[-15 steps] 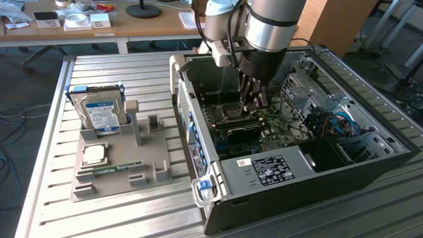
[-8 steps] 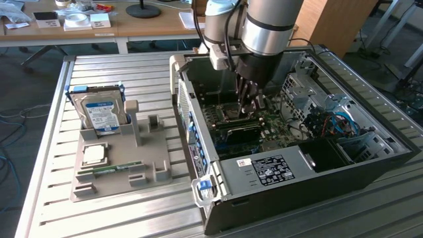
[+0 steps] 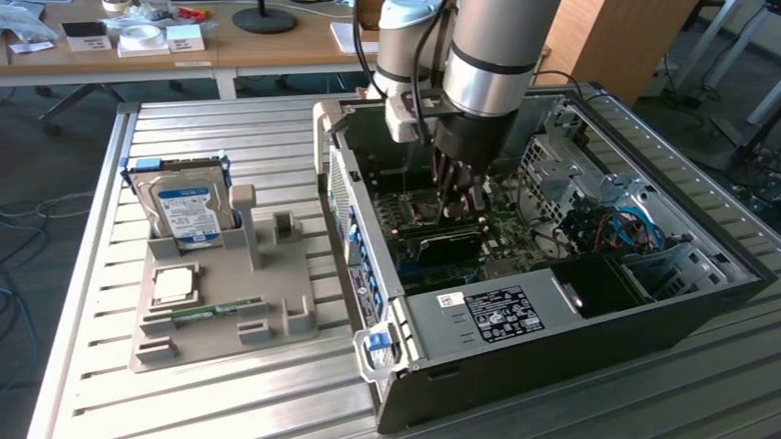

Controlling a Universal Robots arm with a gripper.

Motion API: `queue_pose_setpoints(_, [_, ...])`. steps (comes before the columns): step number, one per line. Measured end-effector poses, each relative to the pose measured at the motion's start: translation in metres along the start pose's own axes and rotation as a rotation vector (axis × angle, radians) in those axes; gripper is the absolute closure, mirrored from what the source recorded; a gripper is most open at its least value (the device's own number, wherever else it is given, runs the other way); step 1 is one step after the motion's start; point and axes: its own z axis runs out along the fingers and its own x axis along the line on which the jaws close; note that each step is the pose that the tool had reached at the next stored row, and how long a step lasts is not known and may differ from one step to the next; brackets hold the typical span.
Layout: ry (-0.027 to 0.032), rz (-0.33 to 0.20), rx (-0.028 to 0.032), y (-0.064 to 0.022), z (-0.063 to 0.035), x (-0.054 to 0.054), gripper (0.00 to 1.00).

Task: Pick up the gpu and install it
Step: 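Press down on the gpu until it lock into place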

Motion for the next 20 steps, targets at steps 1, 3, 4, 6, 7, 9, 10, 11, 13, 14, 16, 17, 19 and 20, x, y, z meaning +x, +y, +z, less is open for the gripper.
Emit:
queue_pose_setpoints(1, [-0.0001,0.000,0.0000,0.0000,0.0018,0.000,0.89])
queue_pose_setpoints(3, [0.0000,0.001,0.0000,0.0001,0.0044,0.000,0.89])
queue_pose_setpoints(4, [-0.0001,0.001,0.0000,0.0001,0.0045,0.000,0.89])
queue_pose_setpoints(6, [-0.0023,0.001,-0.0001,0.0001,0.0046,0.000,0.89])
queue_pose_setpoints(7, [-0.0027,0.001,-0.0001,-0.0008,0.0048,0.000,0.89])
queue_pose_setpoints(9, [-0.0028,0.001,0.0000,-0.0025,0.0062,0.000,0.89])
queue_pose_setpoints(10, [-0.0028,0.001,-0.0001,-0.0025,0.0079,0.000,0.89])
queue_pose_setpoints(11, [-0.0027,0.001,-0.0001,-0.0025,0.0097,0.000,0.89])
queue_pose_setpoints(13, [-0.0026,0.003,0.0000,-0.0024,0.0133,0.000,0.89])
queue_pose_setpoints(14, [-0.0027,0.003,0.0001,-0.0025,0.0143,0.000,0.89])
queue_pose_setpoints(16, [-0.0025,0.003,-0.0001,-0.0024,0.0143,0.000,0.89])
queue_pose_setpoints(17, [-0.0026,0.003,-0.0001,-0.0024,0.0143,0.000,0.89])
queue_pose_setpoints(19, [-0.0028,0.004,0.0001,-0.0024,0.0156,0.000,0.89])
queue_pose_setpoints(20, [-0.0027,0.004,0.0000,-0.0024,0.0172,0.000,0.89])
